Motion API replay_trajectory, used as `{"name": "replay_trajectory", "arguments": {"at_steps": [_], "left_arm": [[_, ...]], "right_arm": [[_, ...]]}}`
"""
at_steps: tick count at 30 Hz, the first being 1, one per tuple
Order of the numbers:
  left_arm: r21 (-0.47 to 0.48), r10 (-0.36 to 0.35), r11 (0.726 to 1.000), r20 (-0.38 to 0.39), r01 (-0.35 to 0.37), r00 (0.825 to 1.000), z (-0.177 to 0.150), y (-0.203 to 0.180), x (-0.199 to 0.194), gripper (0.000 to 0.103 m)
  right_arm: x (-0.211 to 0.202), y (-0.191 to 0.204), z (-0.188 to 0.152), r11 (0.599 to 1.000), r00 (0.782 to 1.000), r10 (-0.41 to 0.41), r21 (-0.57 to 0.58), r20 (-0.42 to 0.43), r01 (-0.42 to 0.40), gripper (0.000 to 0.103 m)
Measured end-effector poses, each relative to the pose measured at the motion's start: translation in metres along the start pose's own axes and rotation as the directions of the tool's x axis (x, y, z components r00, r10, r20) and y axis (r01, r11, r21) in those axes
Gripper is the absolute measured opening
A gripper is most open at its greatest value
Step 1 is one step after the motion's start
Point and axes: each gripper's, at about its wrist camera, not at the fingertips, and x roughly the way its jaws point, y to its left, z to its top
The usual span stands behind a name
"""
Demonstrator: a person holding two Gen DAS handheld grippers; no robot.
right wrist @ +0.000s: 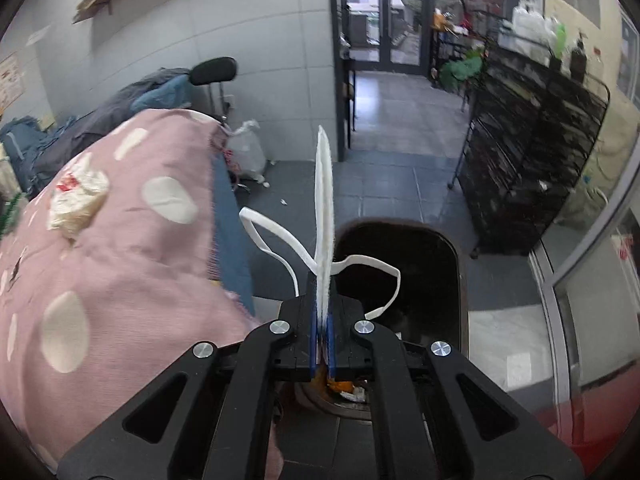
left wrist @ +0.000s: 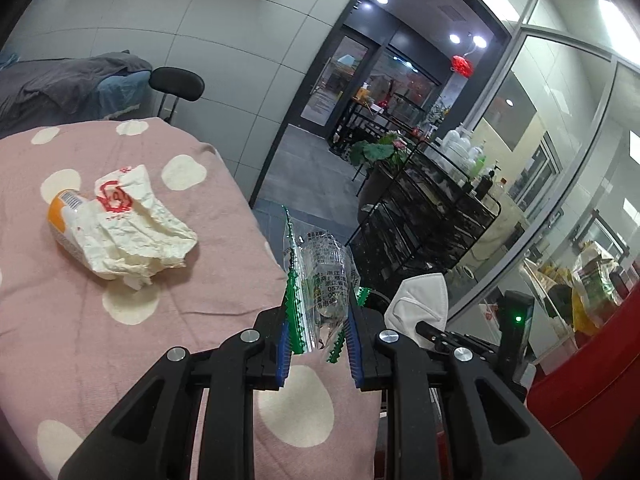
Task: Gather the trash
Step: 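Open the right tool to drop the mask while the left tool drops the wrapper into the bin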
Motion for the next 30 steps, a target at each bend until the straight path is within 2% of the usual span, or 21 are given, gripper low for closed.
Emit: {"name": "replay_trajectory", "arguments": {"at_steps": [8, 15, 18, 19, 20, 21, 22, 23, 30], "left_arm": [[0.078, -0.023, 0.997, -0.069, 0.029, 0.997, -0.009, -0.037, 0.032, 0.022], [0.129, -0.032, 0.99, -0.129, 0.049, 0.991, -0.021, -0.057, 0.056, 0.022], [0.149, -0.028, 0.988, -0.137, 0.048, 0.99, -0.023, -0.061, 0.062, 0.022], [0.15, -0.028, 0.987, -0.143, 0.05, 0.989, -0.023, -0.061, 0.064, 0.022], [0.149, -0.031, 0.987, -0.149, 0.053, 0.988, -0.024, -0.061, 0.066, 0.022], [0.149, -0.032, 0.987, -0.155, 0.056, 0.987, -0.024, -0.064, 0.069, 0.022], [0.152, -0.034, 0.987, -0.162, 0.059, 0.986, -0.024, -0.065, 0.071, 0.022], [0.157, -0.031, 0.986, -0.167, 0.058, 0.985, -0.025, -0.066, 0.073, 0.022], [0.203, -0.019, 0.977, -0.21, 0.063, 0.978, -0.033, -0.084, 0.095, 0.022]], "right_arm": [[0.072, -0.038, -0.031, 0.994, 0.987, -0.055, 0.088, -0.149, 0.069, 0.004], [0.106, -0.055, -0.049, 0.983, 0.971, -0.078, 0.146, -0.224, 0.113, 0.004], [0.113, -0.063, -0.059, 0.977, 0.967, -0.063, 0.184, -0.248, 0.111, 0.006], [0.115, -0.065, -0.062, 0.975, 0.965, -0.059, 0.193, -0.257, 0.111, 0.015], [0.117, -0.067, -0.064, 0.973, 0.962, -0.061, 0.199, -0.265, 0.117, 0.036], [0.116, -0.069, -0.067, 0.969, 0.962, -0.067, 0.211, -0.265, 0.126, 0.05], [0.113, -0.07, -0.068, 0.966, 0.965, -0.074, 0.224, -0.252, 0.133, 0.073], [0.109, -0.071, -0.07, 0.963, 0.969, -0.077, 0.233, -0.235, 0.133, 0.076], [0.078, -0.076, -0.074, 0.955, 0.985, -0.069, 0.275, -0.16, 0.112, 0.076]]}}
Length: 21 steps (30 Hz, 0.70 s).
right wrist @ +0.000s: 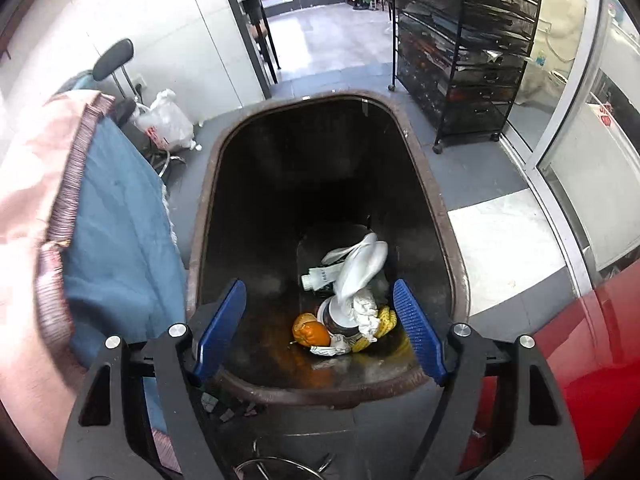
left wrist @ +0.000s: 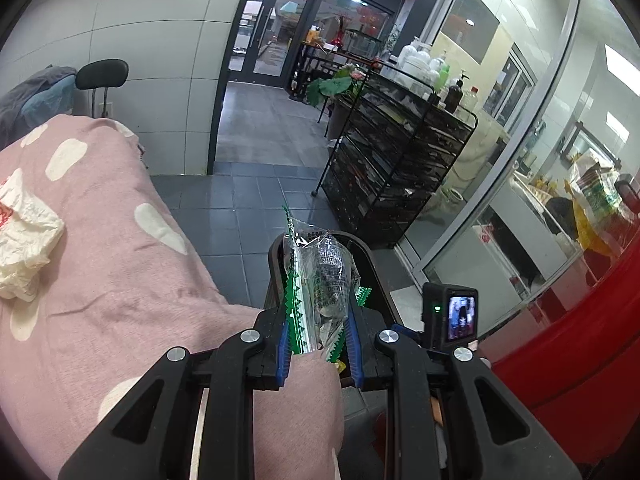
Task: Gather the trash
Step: 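Open the right tool to drop the mask while the left tool drops the wrapper into the bin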
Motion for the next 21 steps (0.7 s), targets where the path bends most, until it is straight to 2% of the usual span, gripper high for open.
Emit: {"name": "replay_trajectory", "arguments": {"at_steps": [8, 17, 21], "left_arm": [[0.092, 0.018, 0.996, -0.067, -0.012, 0.998, 0.004, -0.03, 0.041, 0.022], [0.162, 0.043, 0.987, -0.154, -0.017, 0.987, -0.003, -0.048, 0.083, 0.022], [0.164, 0.024, 0.986, -0.181, 0.006, 0.983, -0.005, -0.052, 0.094, 0.022]], "right_arm": [[-0.04, -0.009, -0.01, 0.999, 0.996, -0.017, 0.038, 0.087, 0.013, 0.081], [-0.057, -0.025, -0.019, 0.997, 0.992, -0.047, 0.073, 0.121, 0.038, 0.082], [-0.062, -0.032, -0.018, 0.995, 0.99, -0.058, 0.087, 0.13, 0.047, 0.082]]}}
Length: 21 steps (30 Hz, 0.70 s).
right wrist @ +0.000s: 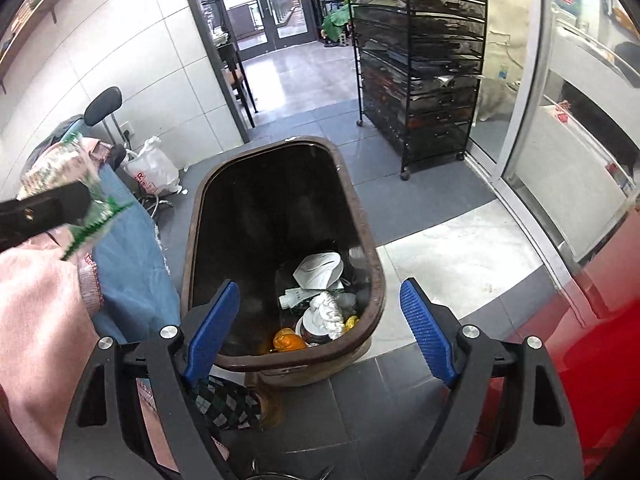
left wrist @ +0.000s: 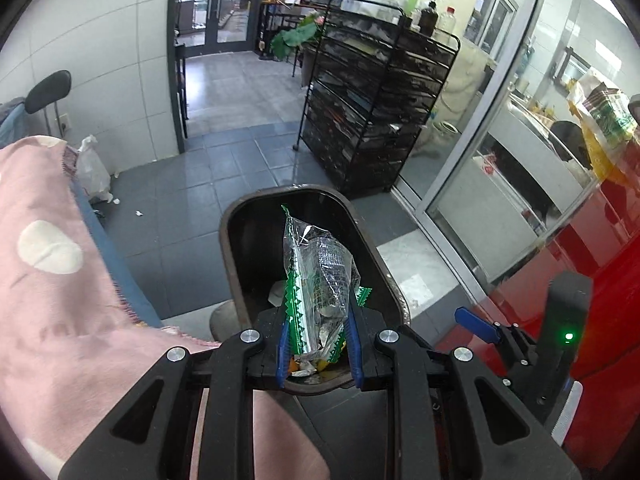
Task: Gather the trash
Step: 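Open the right tool to drop the mask while the left tool drops the wrapper into the bin, then move both open tools back over the table toward the bottle and paper bag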
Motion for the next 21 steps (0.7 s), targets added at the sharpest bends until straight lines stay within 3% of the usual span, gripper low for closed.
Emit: {"name": "replay_trajectory", "arguments": {"at_steps": [4, 5, 6, 8, 9, 12, 21], "left_arm": [[0.018, -0.013, 1.0, -0.01, 0.013, 1.0, 0.001, -0.006, 0.009, 0.029], [0.023, -0.003, 1.0, -0.01, 0.003, 1.0, 0.001, -0.007, 0.011, 0.038], [0.023, 0.013, 1.0, -0.005, -0.013, 1.0, 0.001, -0.008, 0.012, 0.056], [0.019, 0.014, 1.0, 0.017, -0.014, 1.0, 0.001, -0.008, 0.013, 0.082], [0.016, 0.005, 1.0, 0.027, -0.006, 1.0, 0.001, -0.009, 0.012, 0.086], [0.029, -0.018, 0.999, 0.029, 0.017, 0.999, 0.001, -0.011, 0.013, 0.088], [0.068, 0.002, 0.998, 0.085, -0.008, 0.996, 0.003, -0.018, -0.002, 0.094]], "right_arm": [[-0.003, -0.003, 0.0, 1.0, 1.0, -0.002, 0.009, 0.006, 0.002, 0.082], [-0.003, -0.004, 0.0, 1.0, 1.0, -0.002, 0.011, 0.004, 0.002, 0.082], [-0.004, -0.005, 0.0, 1.0, 1.0, -0.002, 0.014, 0.003, 0.002, 0.082], [-0.006, -0.005, 0.0, 1.0, 1.0, 0.002, 0.019, 0.005, -0.002, 0.082], [-0.007, -0.005, 0.0, 1.0, 1.0, 0.0, 0.019, 0.008, -0.001, 0.082], [-0.009, -0.005, 0.001, 1.0, 1.0, -0.003, 0.017, 0.012, 0.003, 0.082], [-0.013, -0.001, 0.003, 1.0, 1.0, -0.002, 0.007, 0.008, 0.002, 0.083]]}}
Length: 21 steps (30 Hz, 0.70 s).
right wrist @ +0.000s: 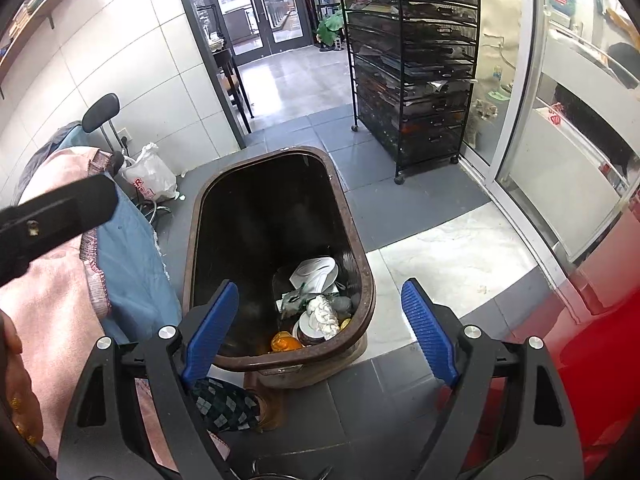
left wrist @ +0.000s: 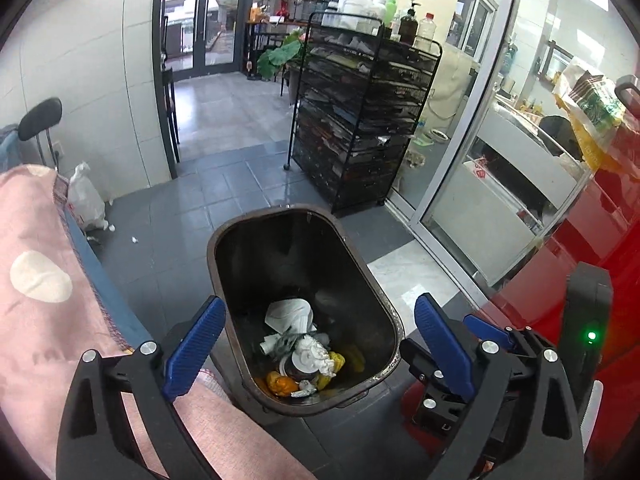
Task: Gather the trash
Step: 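Move both open tools back over the table toward the bottle and paper bag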
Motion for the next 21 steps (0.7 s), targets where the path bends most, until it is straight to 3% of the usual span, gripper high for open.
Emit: {"name": "replay_trajectory", "arguments": {"at_steps": [12, 17, 21], "left_arm": [[-0.143, 0.023, 0.99, 0.112, -0.007, 0.993, 0.003, 0.035, -0.067, 0.097], [-0.189, 0.128, 0.977, 0.159, -0.097, 0.979, -0.003, 0.06, -0.101, 0.097], [-0.202, 0.225, 0.962, 0.198, -0.185, 0.954, -0.012, 0.079, -0.131, 0.097]], "right_arm": [[-0.019, 0.034, 0.012, 0.995, 0.996, 0.084, -0.053, 0.035, -0.082, 0.087], [-0.026, 0.061, 0.018, 0.985, 0.99, 0.137, -0.106, 0.039, -0.133, 0.088], [-0.034, 0.087, 0.022, 0.973, 0.981, 0.185, -0.149, 0.051, -0.175, 0.089]]}}
